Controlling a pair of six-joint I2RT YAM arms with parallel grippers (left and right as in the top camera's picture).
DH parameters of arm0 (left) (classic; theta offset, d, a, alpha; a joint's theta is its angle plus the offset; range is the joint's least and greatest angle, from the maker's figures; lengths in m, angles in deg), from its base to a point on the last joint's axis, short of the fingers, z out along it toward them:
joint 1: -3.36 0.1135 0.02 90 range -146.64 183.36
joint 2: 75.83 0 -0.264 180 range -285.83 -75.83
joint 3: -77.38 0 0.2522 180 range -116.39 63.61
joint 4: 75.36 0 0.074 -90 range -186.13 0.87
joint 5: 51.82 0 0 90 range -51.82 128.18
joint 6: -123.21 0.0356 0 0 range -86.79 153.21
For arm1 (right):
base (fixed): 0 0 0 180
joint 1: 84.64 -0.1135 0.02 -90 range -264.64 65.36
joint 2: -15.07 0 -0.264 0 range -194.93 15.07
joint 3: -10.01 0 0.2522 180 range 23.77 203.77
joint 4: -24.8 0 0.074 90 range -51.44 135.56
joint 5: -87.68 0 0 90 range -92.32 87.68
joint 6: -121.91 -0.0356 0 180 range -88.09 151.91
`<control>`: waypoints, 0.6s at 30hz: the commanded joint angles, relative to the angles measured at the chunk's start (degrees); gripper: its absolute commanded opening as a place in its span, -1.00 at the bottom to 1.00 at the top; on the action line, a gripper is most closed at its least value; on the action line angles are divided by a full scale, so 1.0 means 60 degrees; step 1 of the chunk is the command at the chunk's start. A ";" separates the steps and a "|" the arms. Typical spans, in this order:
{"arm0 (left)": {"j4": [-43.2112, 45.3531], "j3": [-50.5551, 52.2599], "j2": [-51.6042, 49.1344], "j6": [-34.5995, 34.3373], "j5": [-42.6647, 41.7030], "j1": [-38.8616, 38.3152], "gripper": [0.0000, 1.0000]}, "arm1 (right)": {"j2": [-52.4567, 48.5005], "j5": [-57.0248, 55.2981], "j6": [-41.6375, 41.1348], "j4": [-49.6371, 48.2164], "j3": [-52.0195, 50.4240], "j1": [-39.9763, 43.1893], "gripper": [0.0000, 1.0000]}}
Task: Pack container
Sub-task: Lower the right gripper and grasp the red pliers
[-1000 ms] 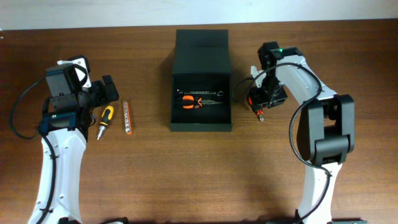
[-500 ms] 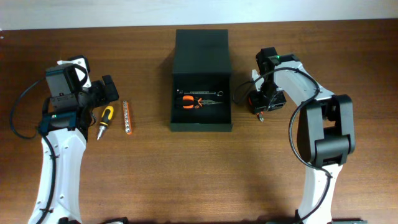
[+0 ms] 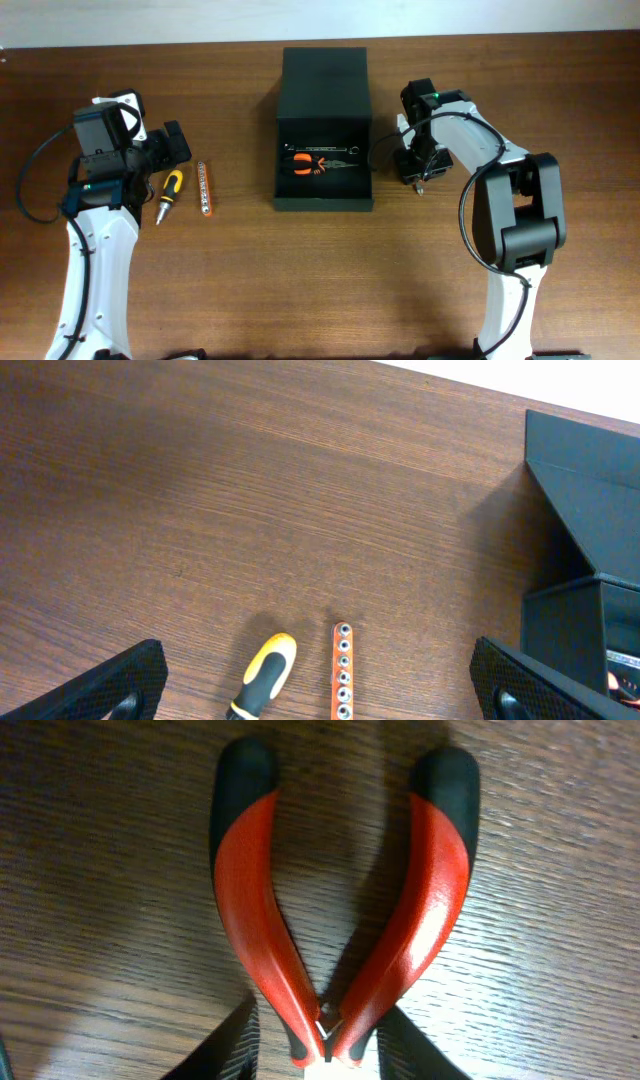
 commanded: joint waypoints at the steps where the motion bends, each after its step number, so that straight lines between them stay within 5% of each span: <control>1: 0.0022 -0.0193 -0.0025 -0.0091 0.0033 0.0058 0.98 | -0.0117 0.0197 -0.0044 -0.0029 -0.0317 -0.0124 -0.43; 18: 0.0022 -0.0193 -0.0025 -0.0091 0.0033 0.0058 0.99 | -0.0091 -0.0018 -0.0222 0.0175 -0.0146 -0.0080 -0.74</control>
